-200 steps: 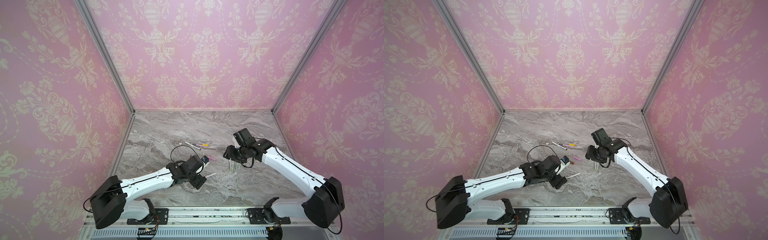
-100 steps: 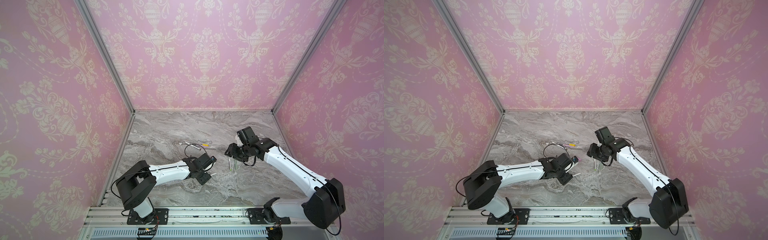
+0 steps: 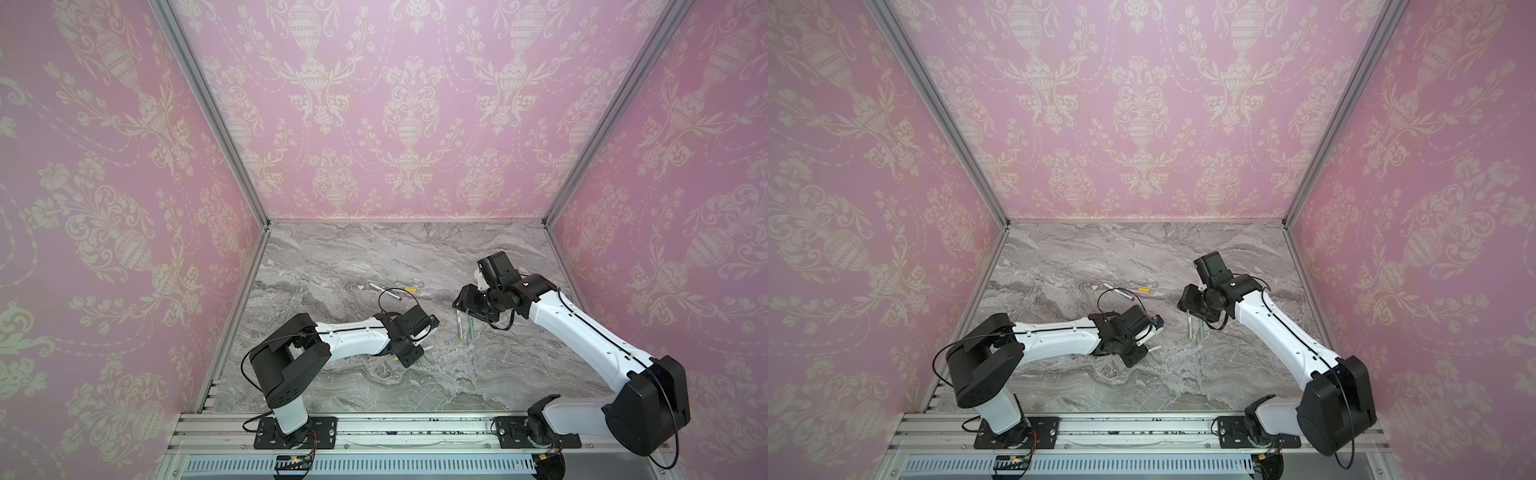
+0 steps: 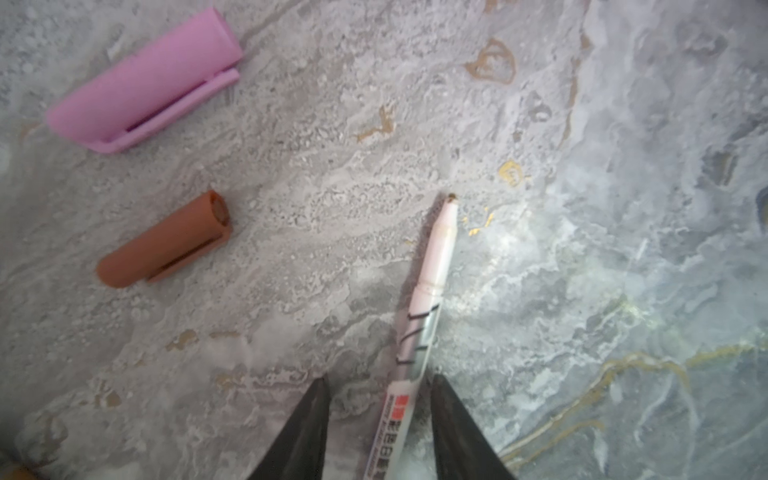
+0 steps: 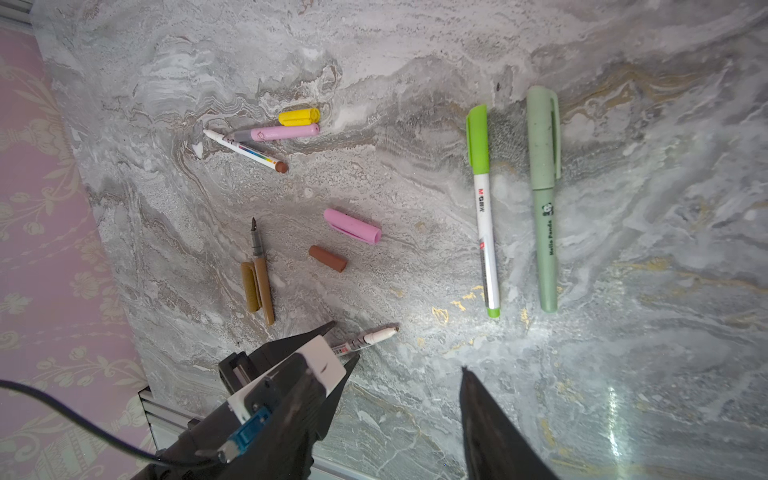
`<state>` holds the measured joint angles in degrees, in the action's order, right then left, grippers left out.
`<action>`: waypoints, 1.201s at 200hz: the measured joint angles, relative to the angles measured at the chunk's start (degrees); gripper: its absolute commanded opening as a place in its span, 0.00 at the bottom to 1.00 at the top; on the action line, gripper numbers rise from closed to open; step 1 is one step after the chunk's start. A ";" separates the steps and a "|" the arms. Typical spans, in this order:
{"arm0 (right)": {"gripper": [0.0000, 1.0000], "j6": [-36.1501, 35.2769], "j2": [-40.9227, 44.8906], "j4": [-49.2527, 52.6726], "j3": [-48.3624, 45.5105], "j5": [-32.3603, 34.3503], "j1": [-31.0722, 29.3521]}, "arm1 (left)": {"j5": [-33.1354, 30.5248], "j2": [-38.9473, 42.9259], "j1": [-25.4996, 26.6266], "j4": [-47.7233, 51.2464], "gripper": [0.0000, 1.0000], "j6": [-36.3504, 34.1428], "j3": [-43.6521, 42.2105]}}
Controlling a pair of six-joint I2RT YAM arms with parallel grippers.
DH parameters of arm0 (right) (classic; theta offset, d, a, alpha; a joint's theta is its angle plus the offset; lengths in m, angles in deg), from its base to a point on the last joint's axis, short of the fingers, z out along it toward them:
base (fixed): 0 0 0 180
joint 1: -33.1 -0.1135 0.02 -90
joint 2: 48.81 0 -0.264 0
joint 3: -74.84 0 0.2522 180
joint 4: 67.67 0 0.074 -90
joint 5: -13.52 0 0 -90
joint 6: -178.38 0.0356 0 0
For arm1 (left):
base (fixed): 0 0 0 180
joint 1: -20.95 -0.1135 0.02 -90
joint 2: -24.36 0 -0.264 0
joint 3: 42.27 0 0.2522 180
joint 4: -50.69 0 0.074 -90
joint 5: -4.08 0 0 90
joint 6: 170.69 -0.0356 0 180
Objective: Insert the pens into the pen caps
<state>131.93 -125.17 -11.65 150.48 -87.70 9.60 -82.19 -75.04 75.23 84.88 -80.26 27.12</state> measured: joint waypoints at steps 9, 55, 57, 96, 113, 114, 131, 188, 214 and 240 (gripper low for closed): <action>0.56 0.00 0.00 0.00 0.00 0.00 0.20 | 0.26 -0.20 0.00 -0.02 0.28 -0.17 0.22; 0.56 0.00 0.76 0.22 0.00 0.07 1.18 | 0.98 -0.90 0.00 -0.37 0.13 -0.63 0.85; 0.56 0.00 0.83 0.24 0.00 0.07 1.25 | 1.01 -0.90 0.00 -0.42 0.12 -0.63 0.85; 0.56 0.00 1.73 0.48 0.00 0.31 2.08 | 1.09 -0.90 0.02 -0.96 0.00 -0.61 0.85; 0.56 0.02 1.84 0.68 0.00 0.63 2.16 | 1.09 -0.90 0.00 -1.27 0.00 -0.61 0.79; 0.56 0.02 1.86 0.68 0.00 0.68 2.16 | 1.09 -0.90 0.00 -1.31 0.00 -0.61 0.79; 0.56 0.04 2.69 0.79 0.00 0.74 2.29 | 1.11 -0.90 -0.11 -2.21 0.00 -0.52 0.50; 0.57 1.70 7.87 -1.46 -2.73 0.83 3.28 | 4.81 1.42 -4.57 -6.38 0.00 3.19 -0.94; 0.57 3.10 7.87 -4.09 -5.31 -0.79 3.30 | 6.97 3.63 -6.91 -8.92 0.00 5.03 -0.94; 0.59 4.79 7.58 -9.49 -9.90 -4.42 3.28 | 8.72 4.50 -7.30 -10.34 0.00 6.56 -0.94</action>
<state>136.71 -117.58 -21.14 140.58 -92.12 12.87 -73.47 -70.53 67.93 74.54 -73.71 26.19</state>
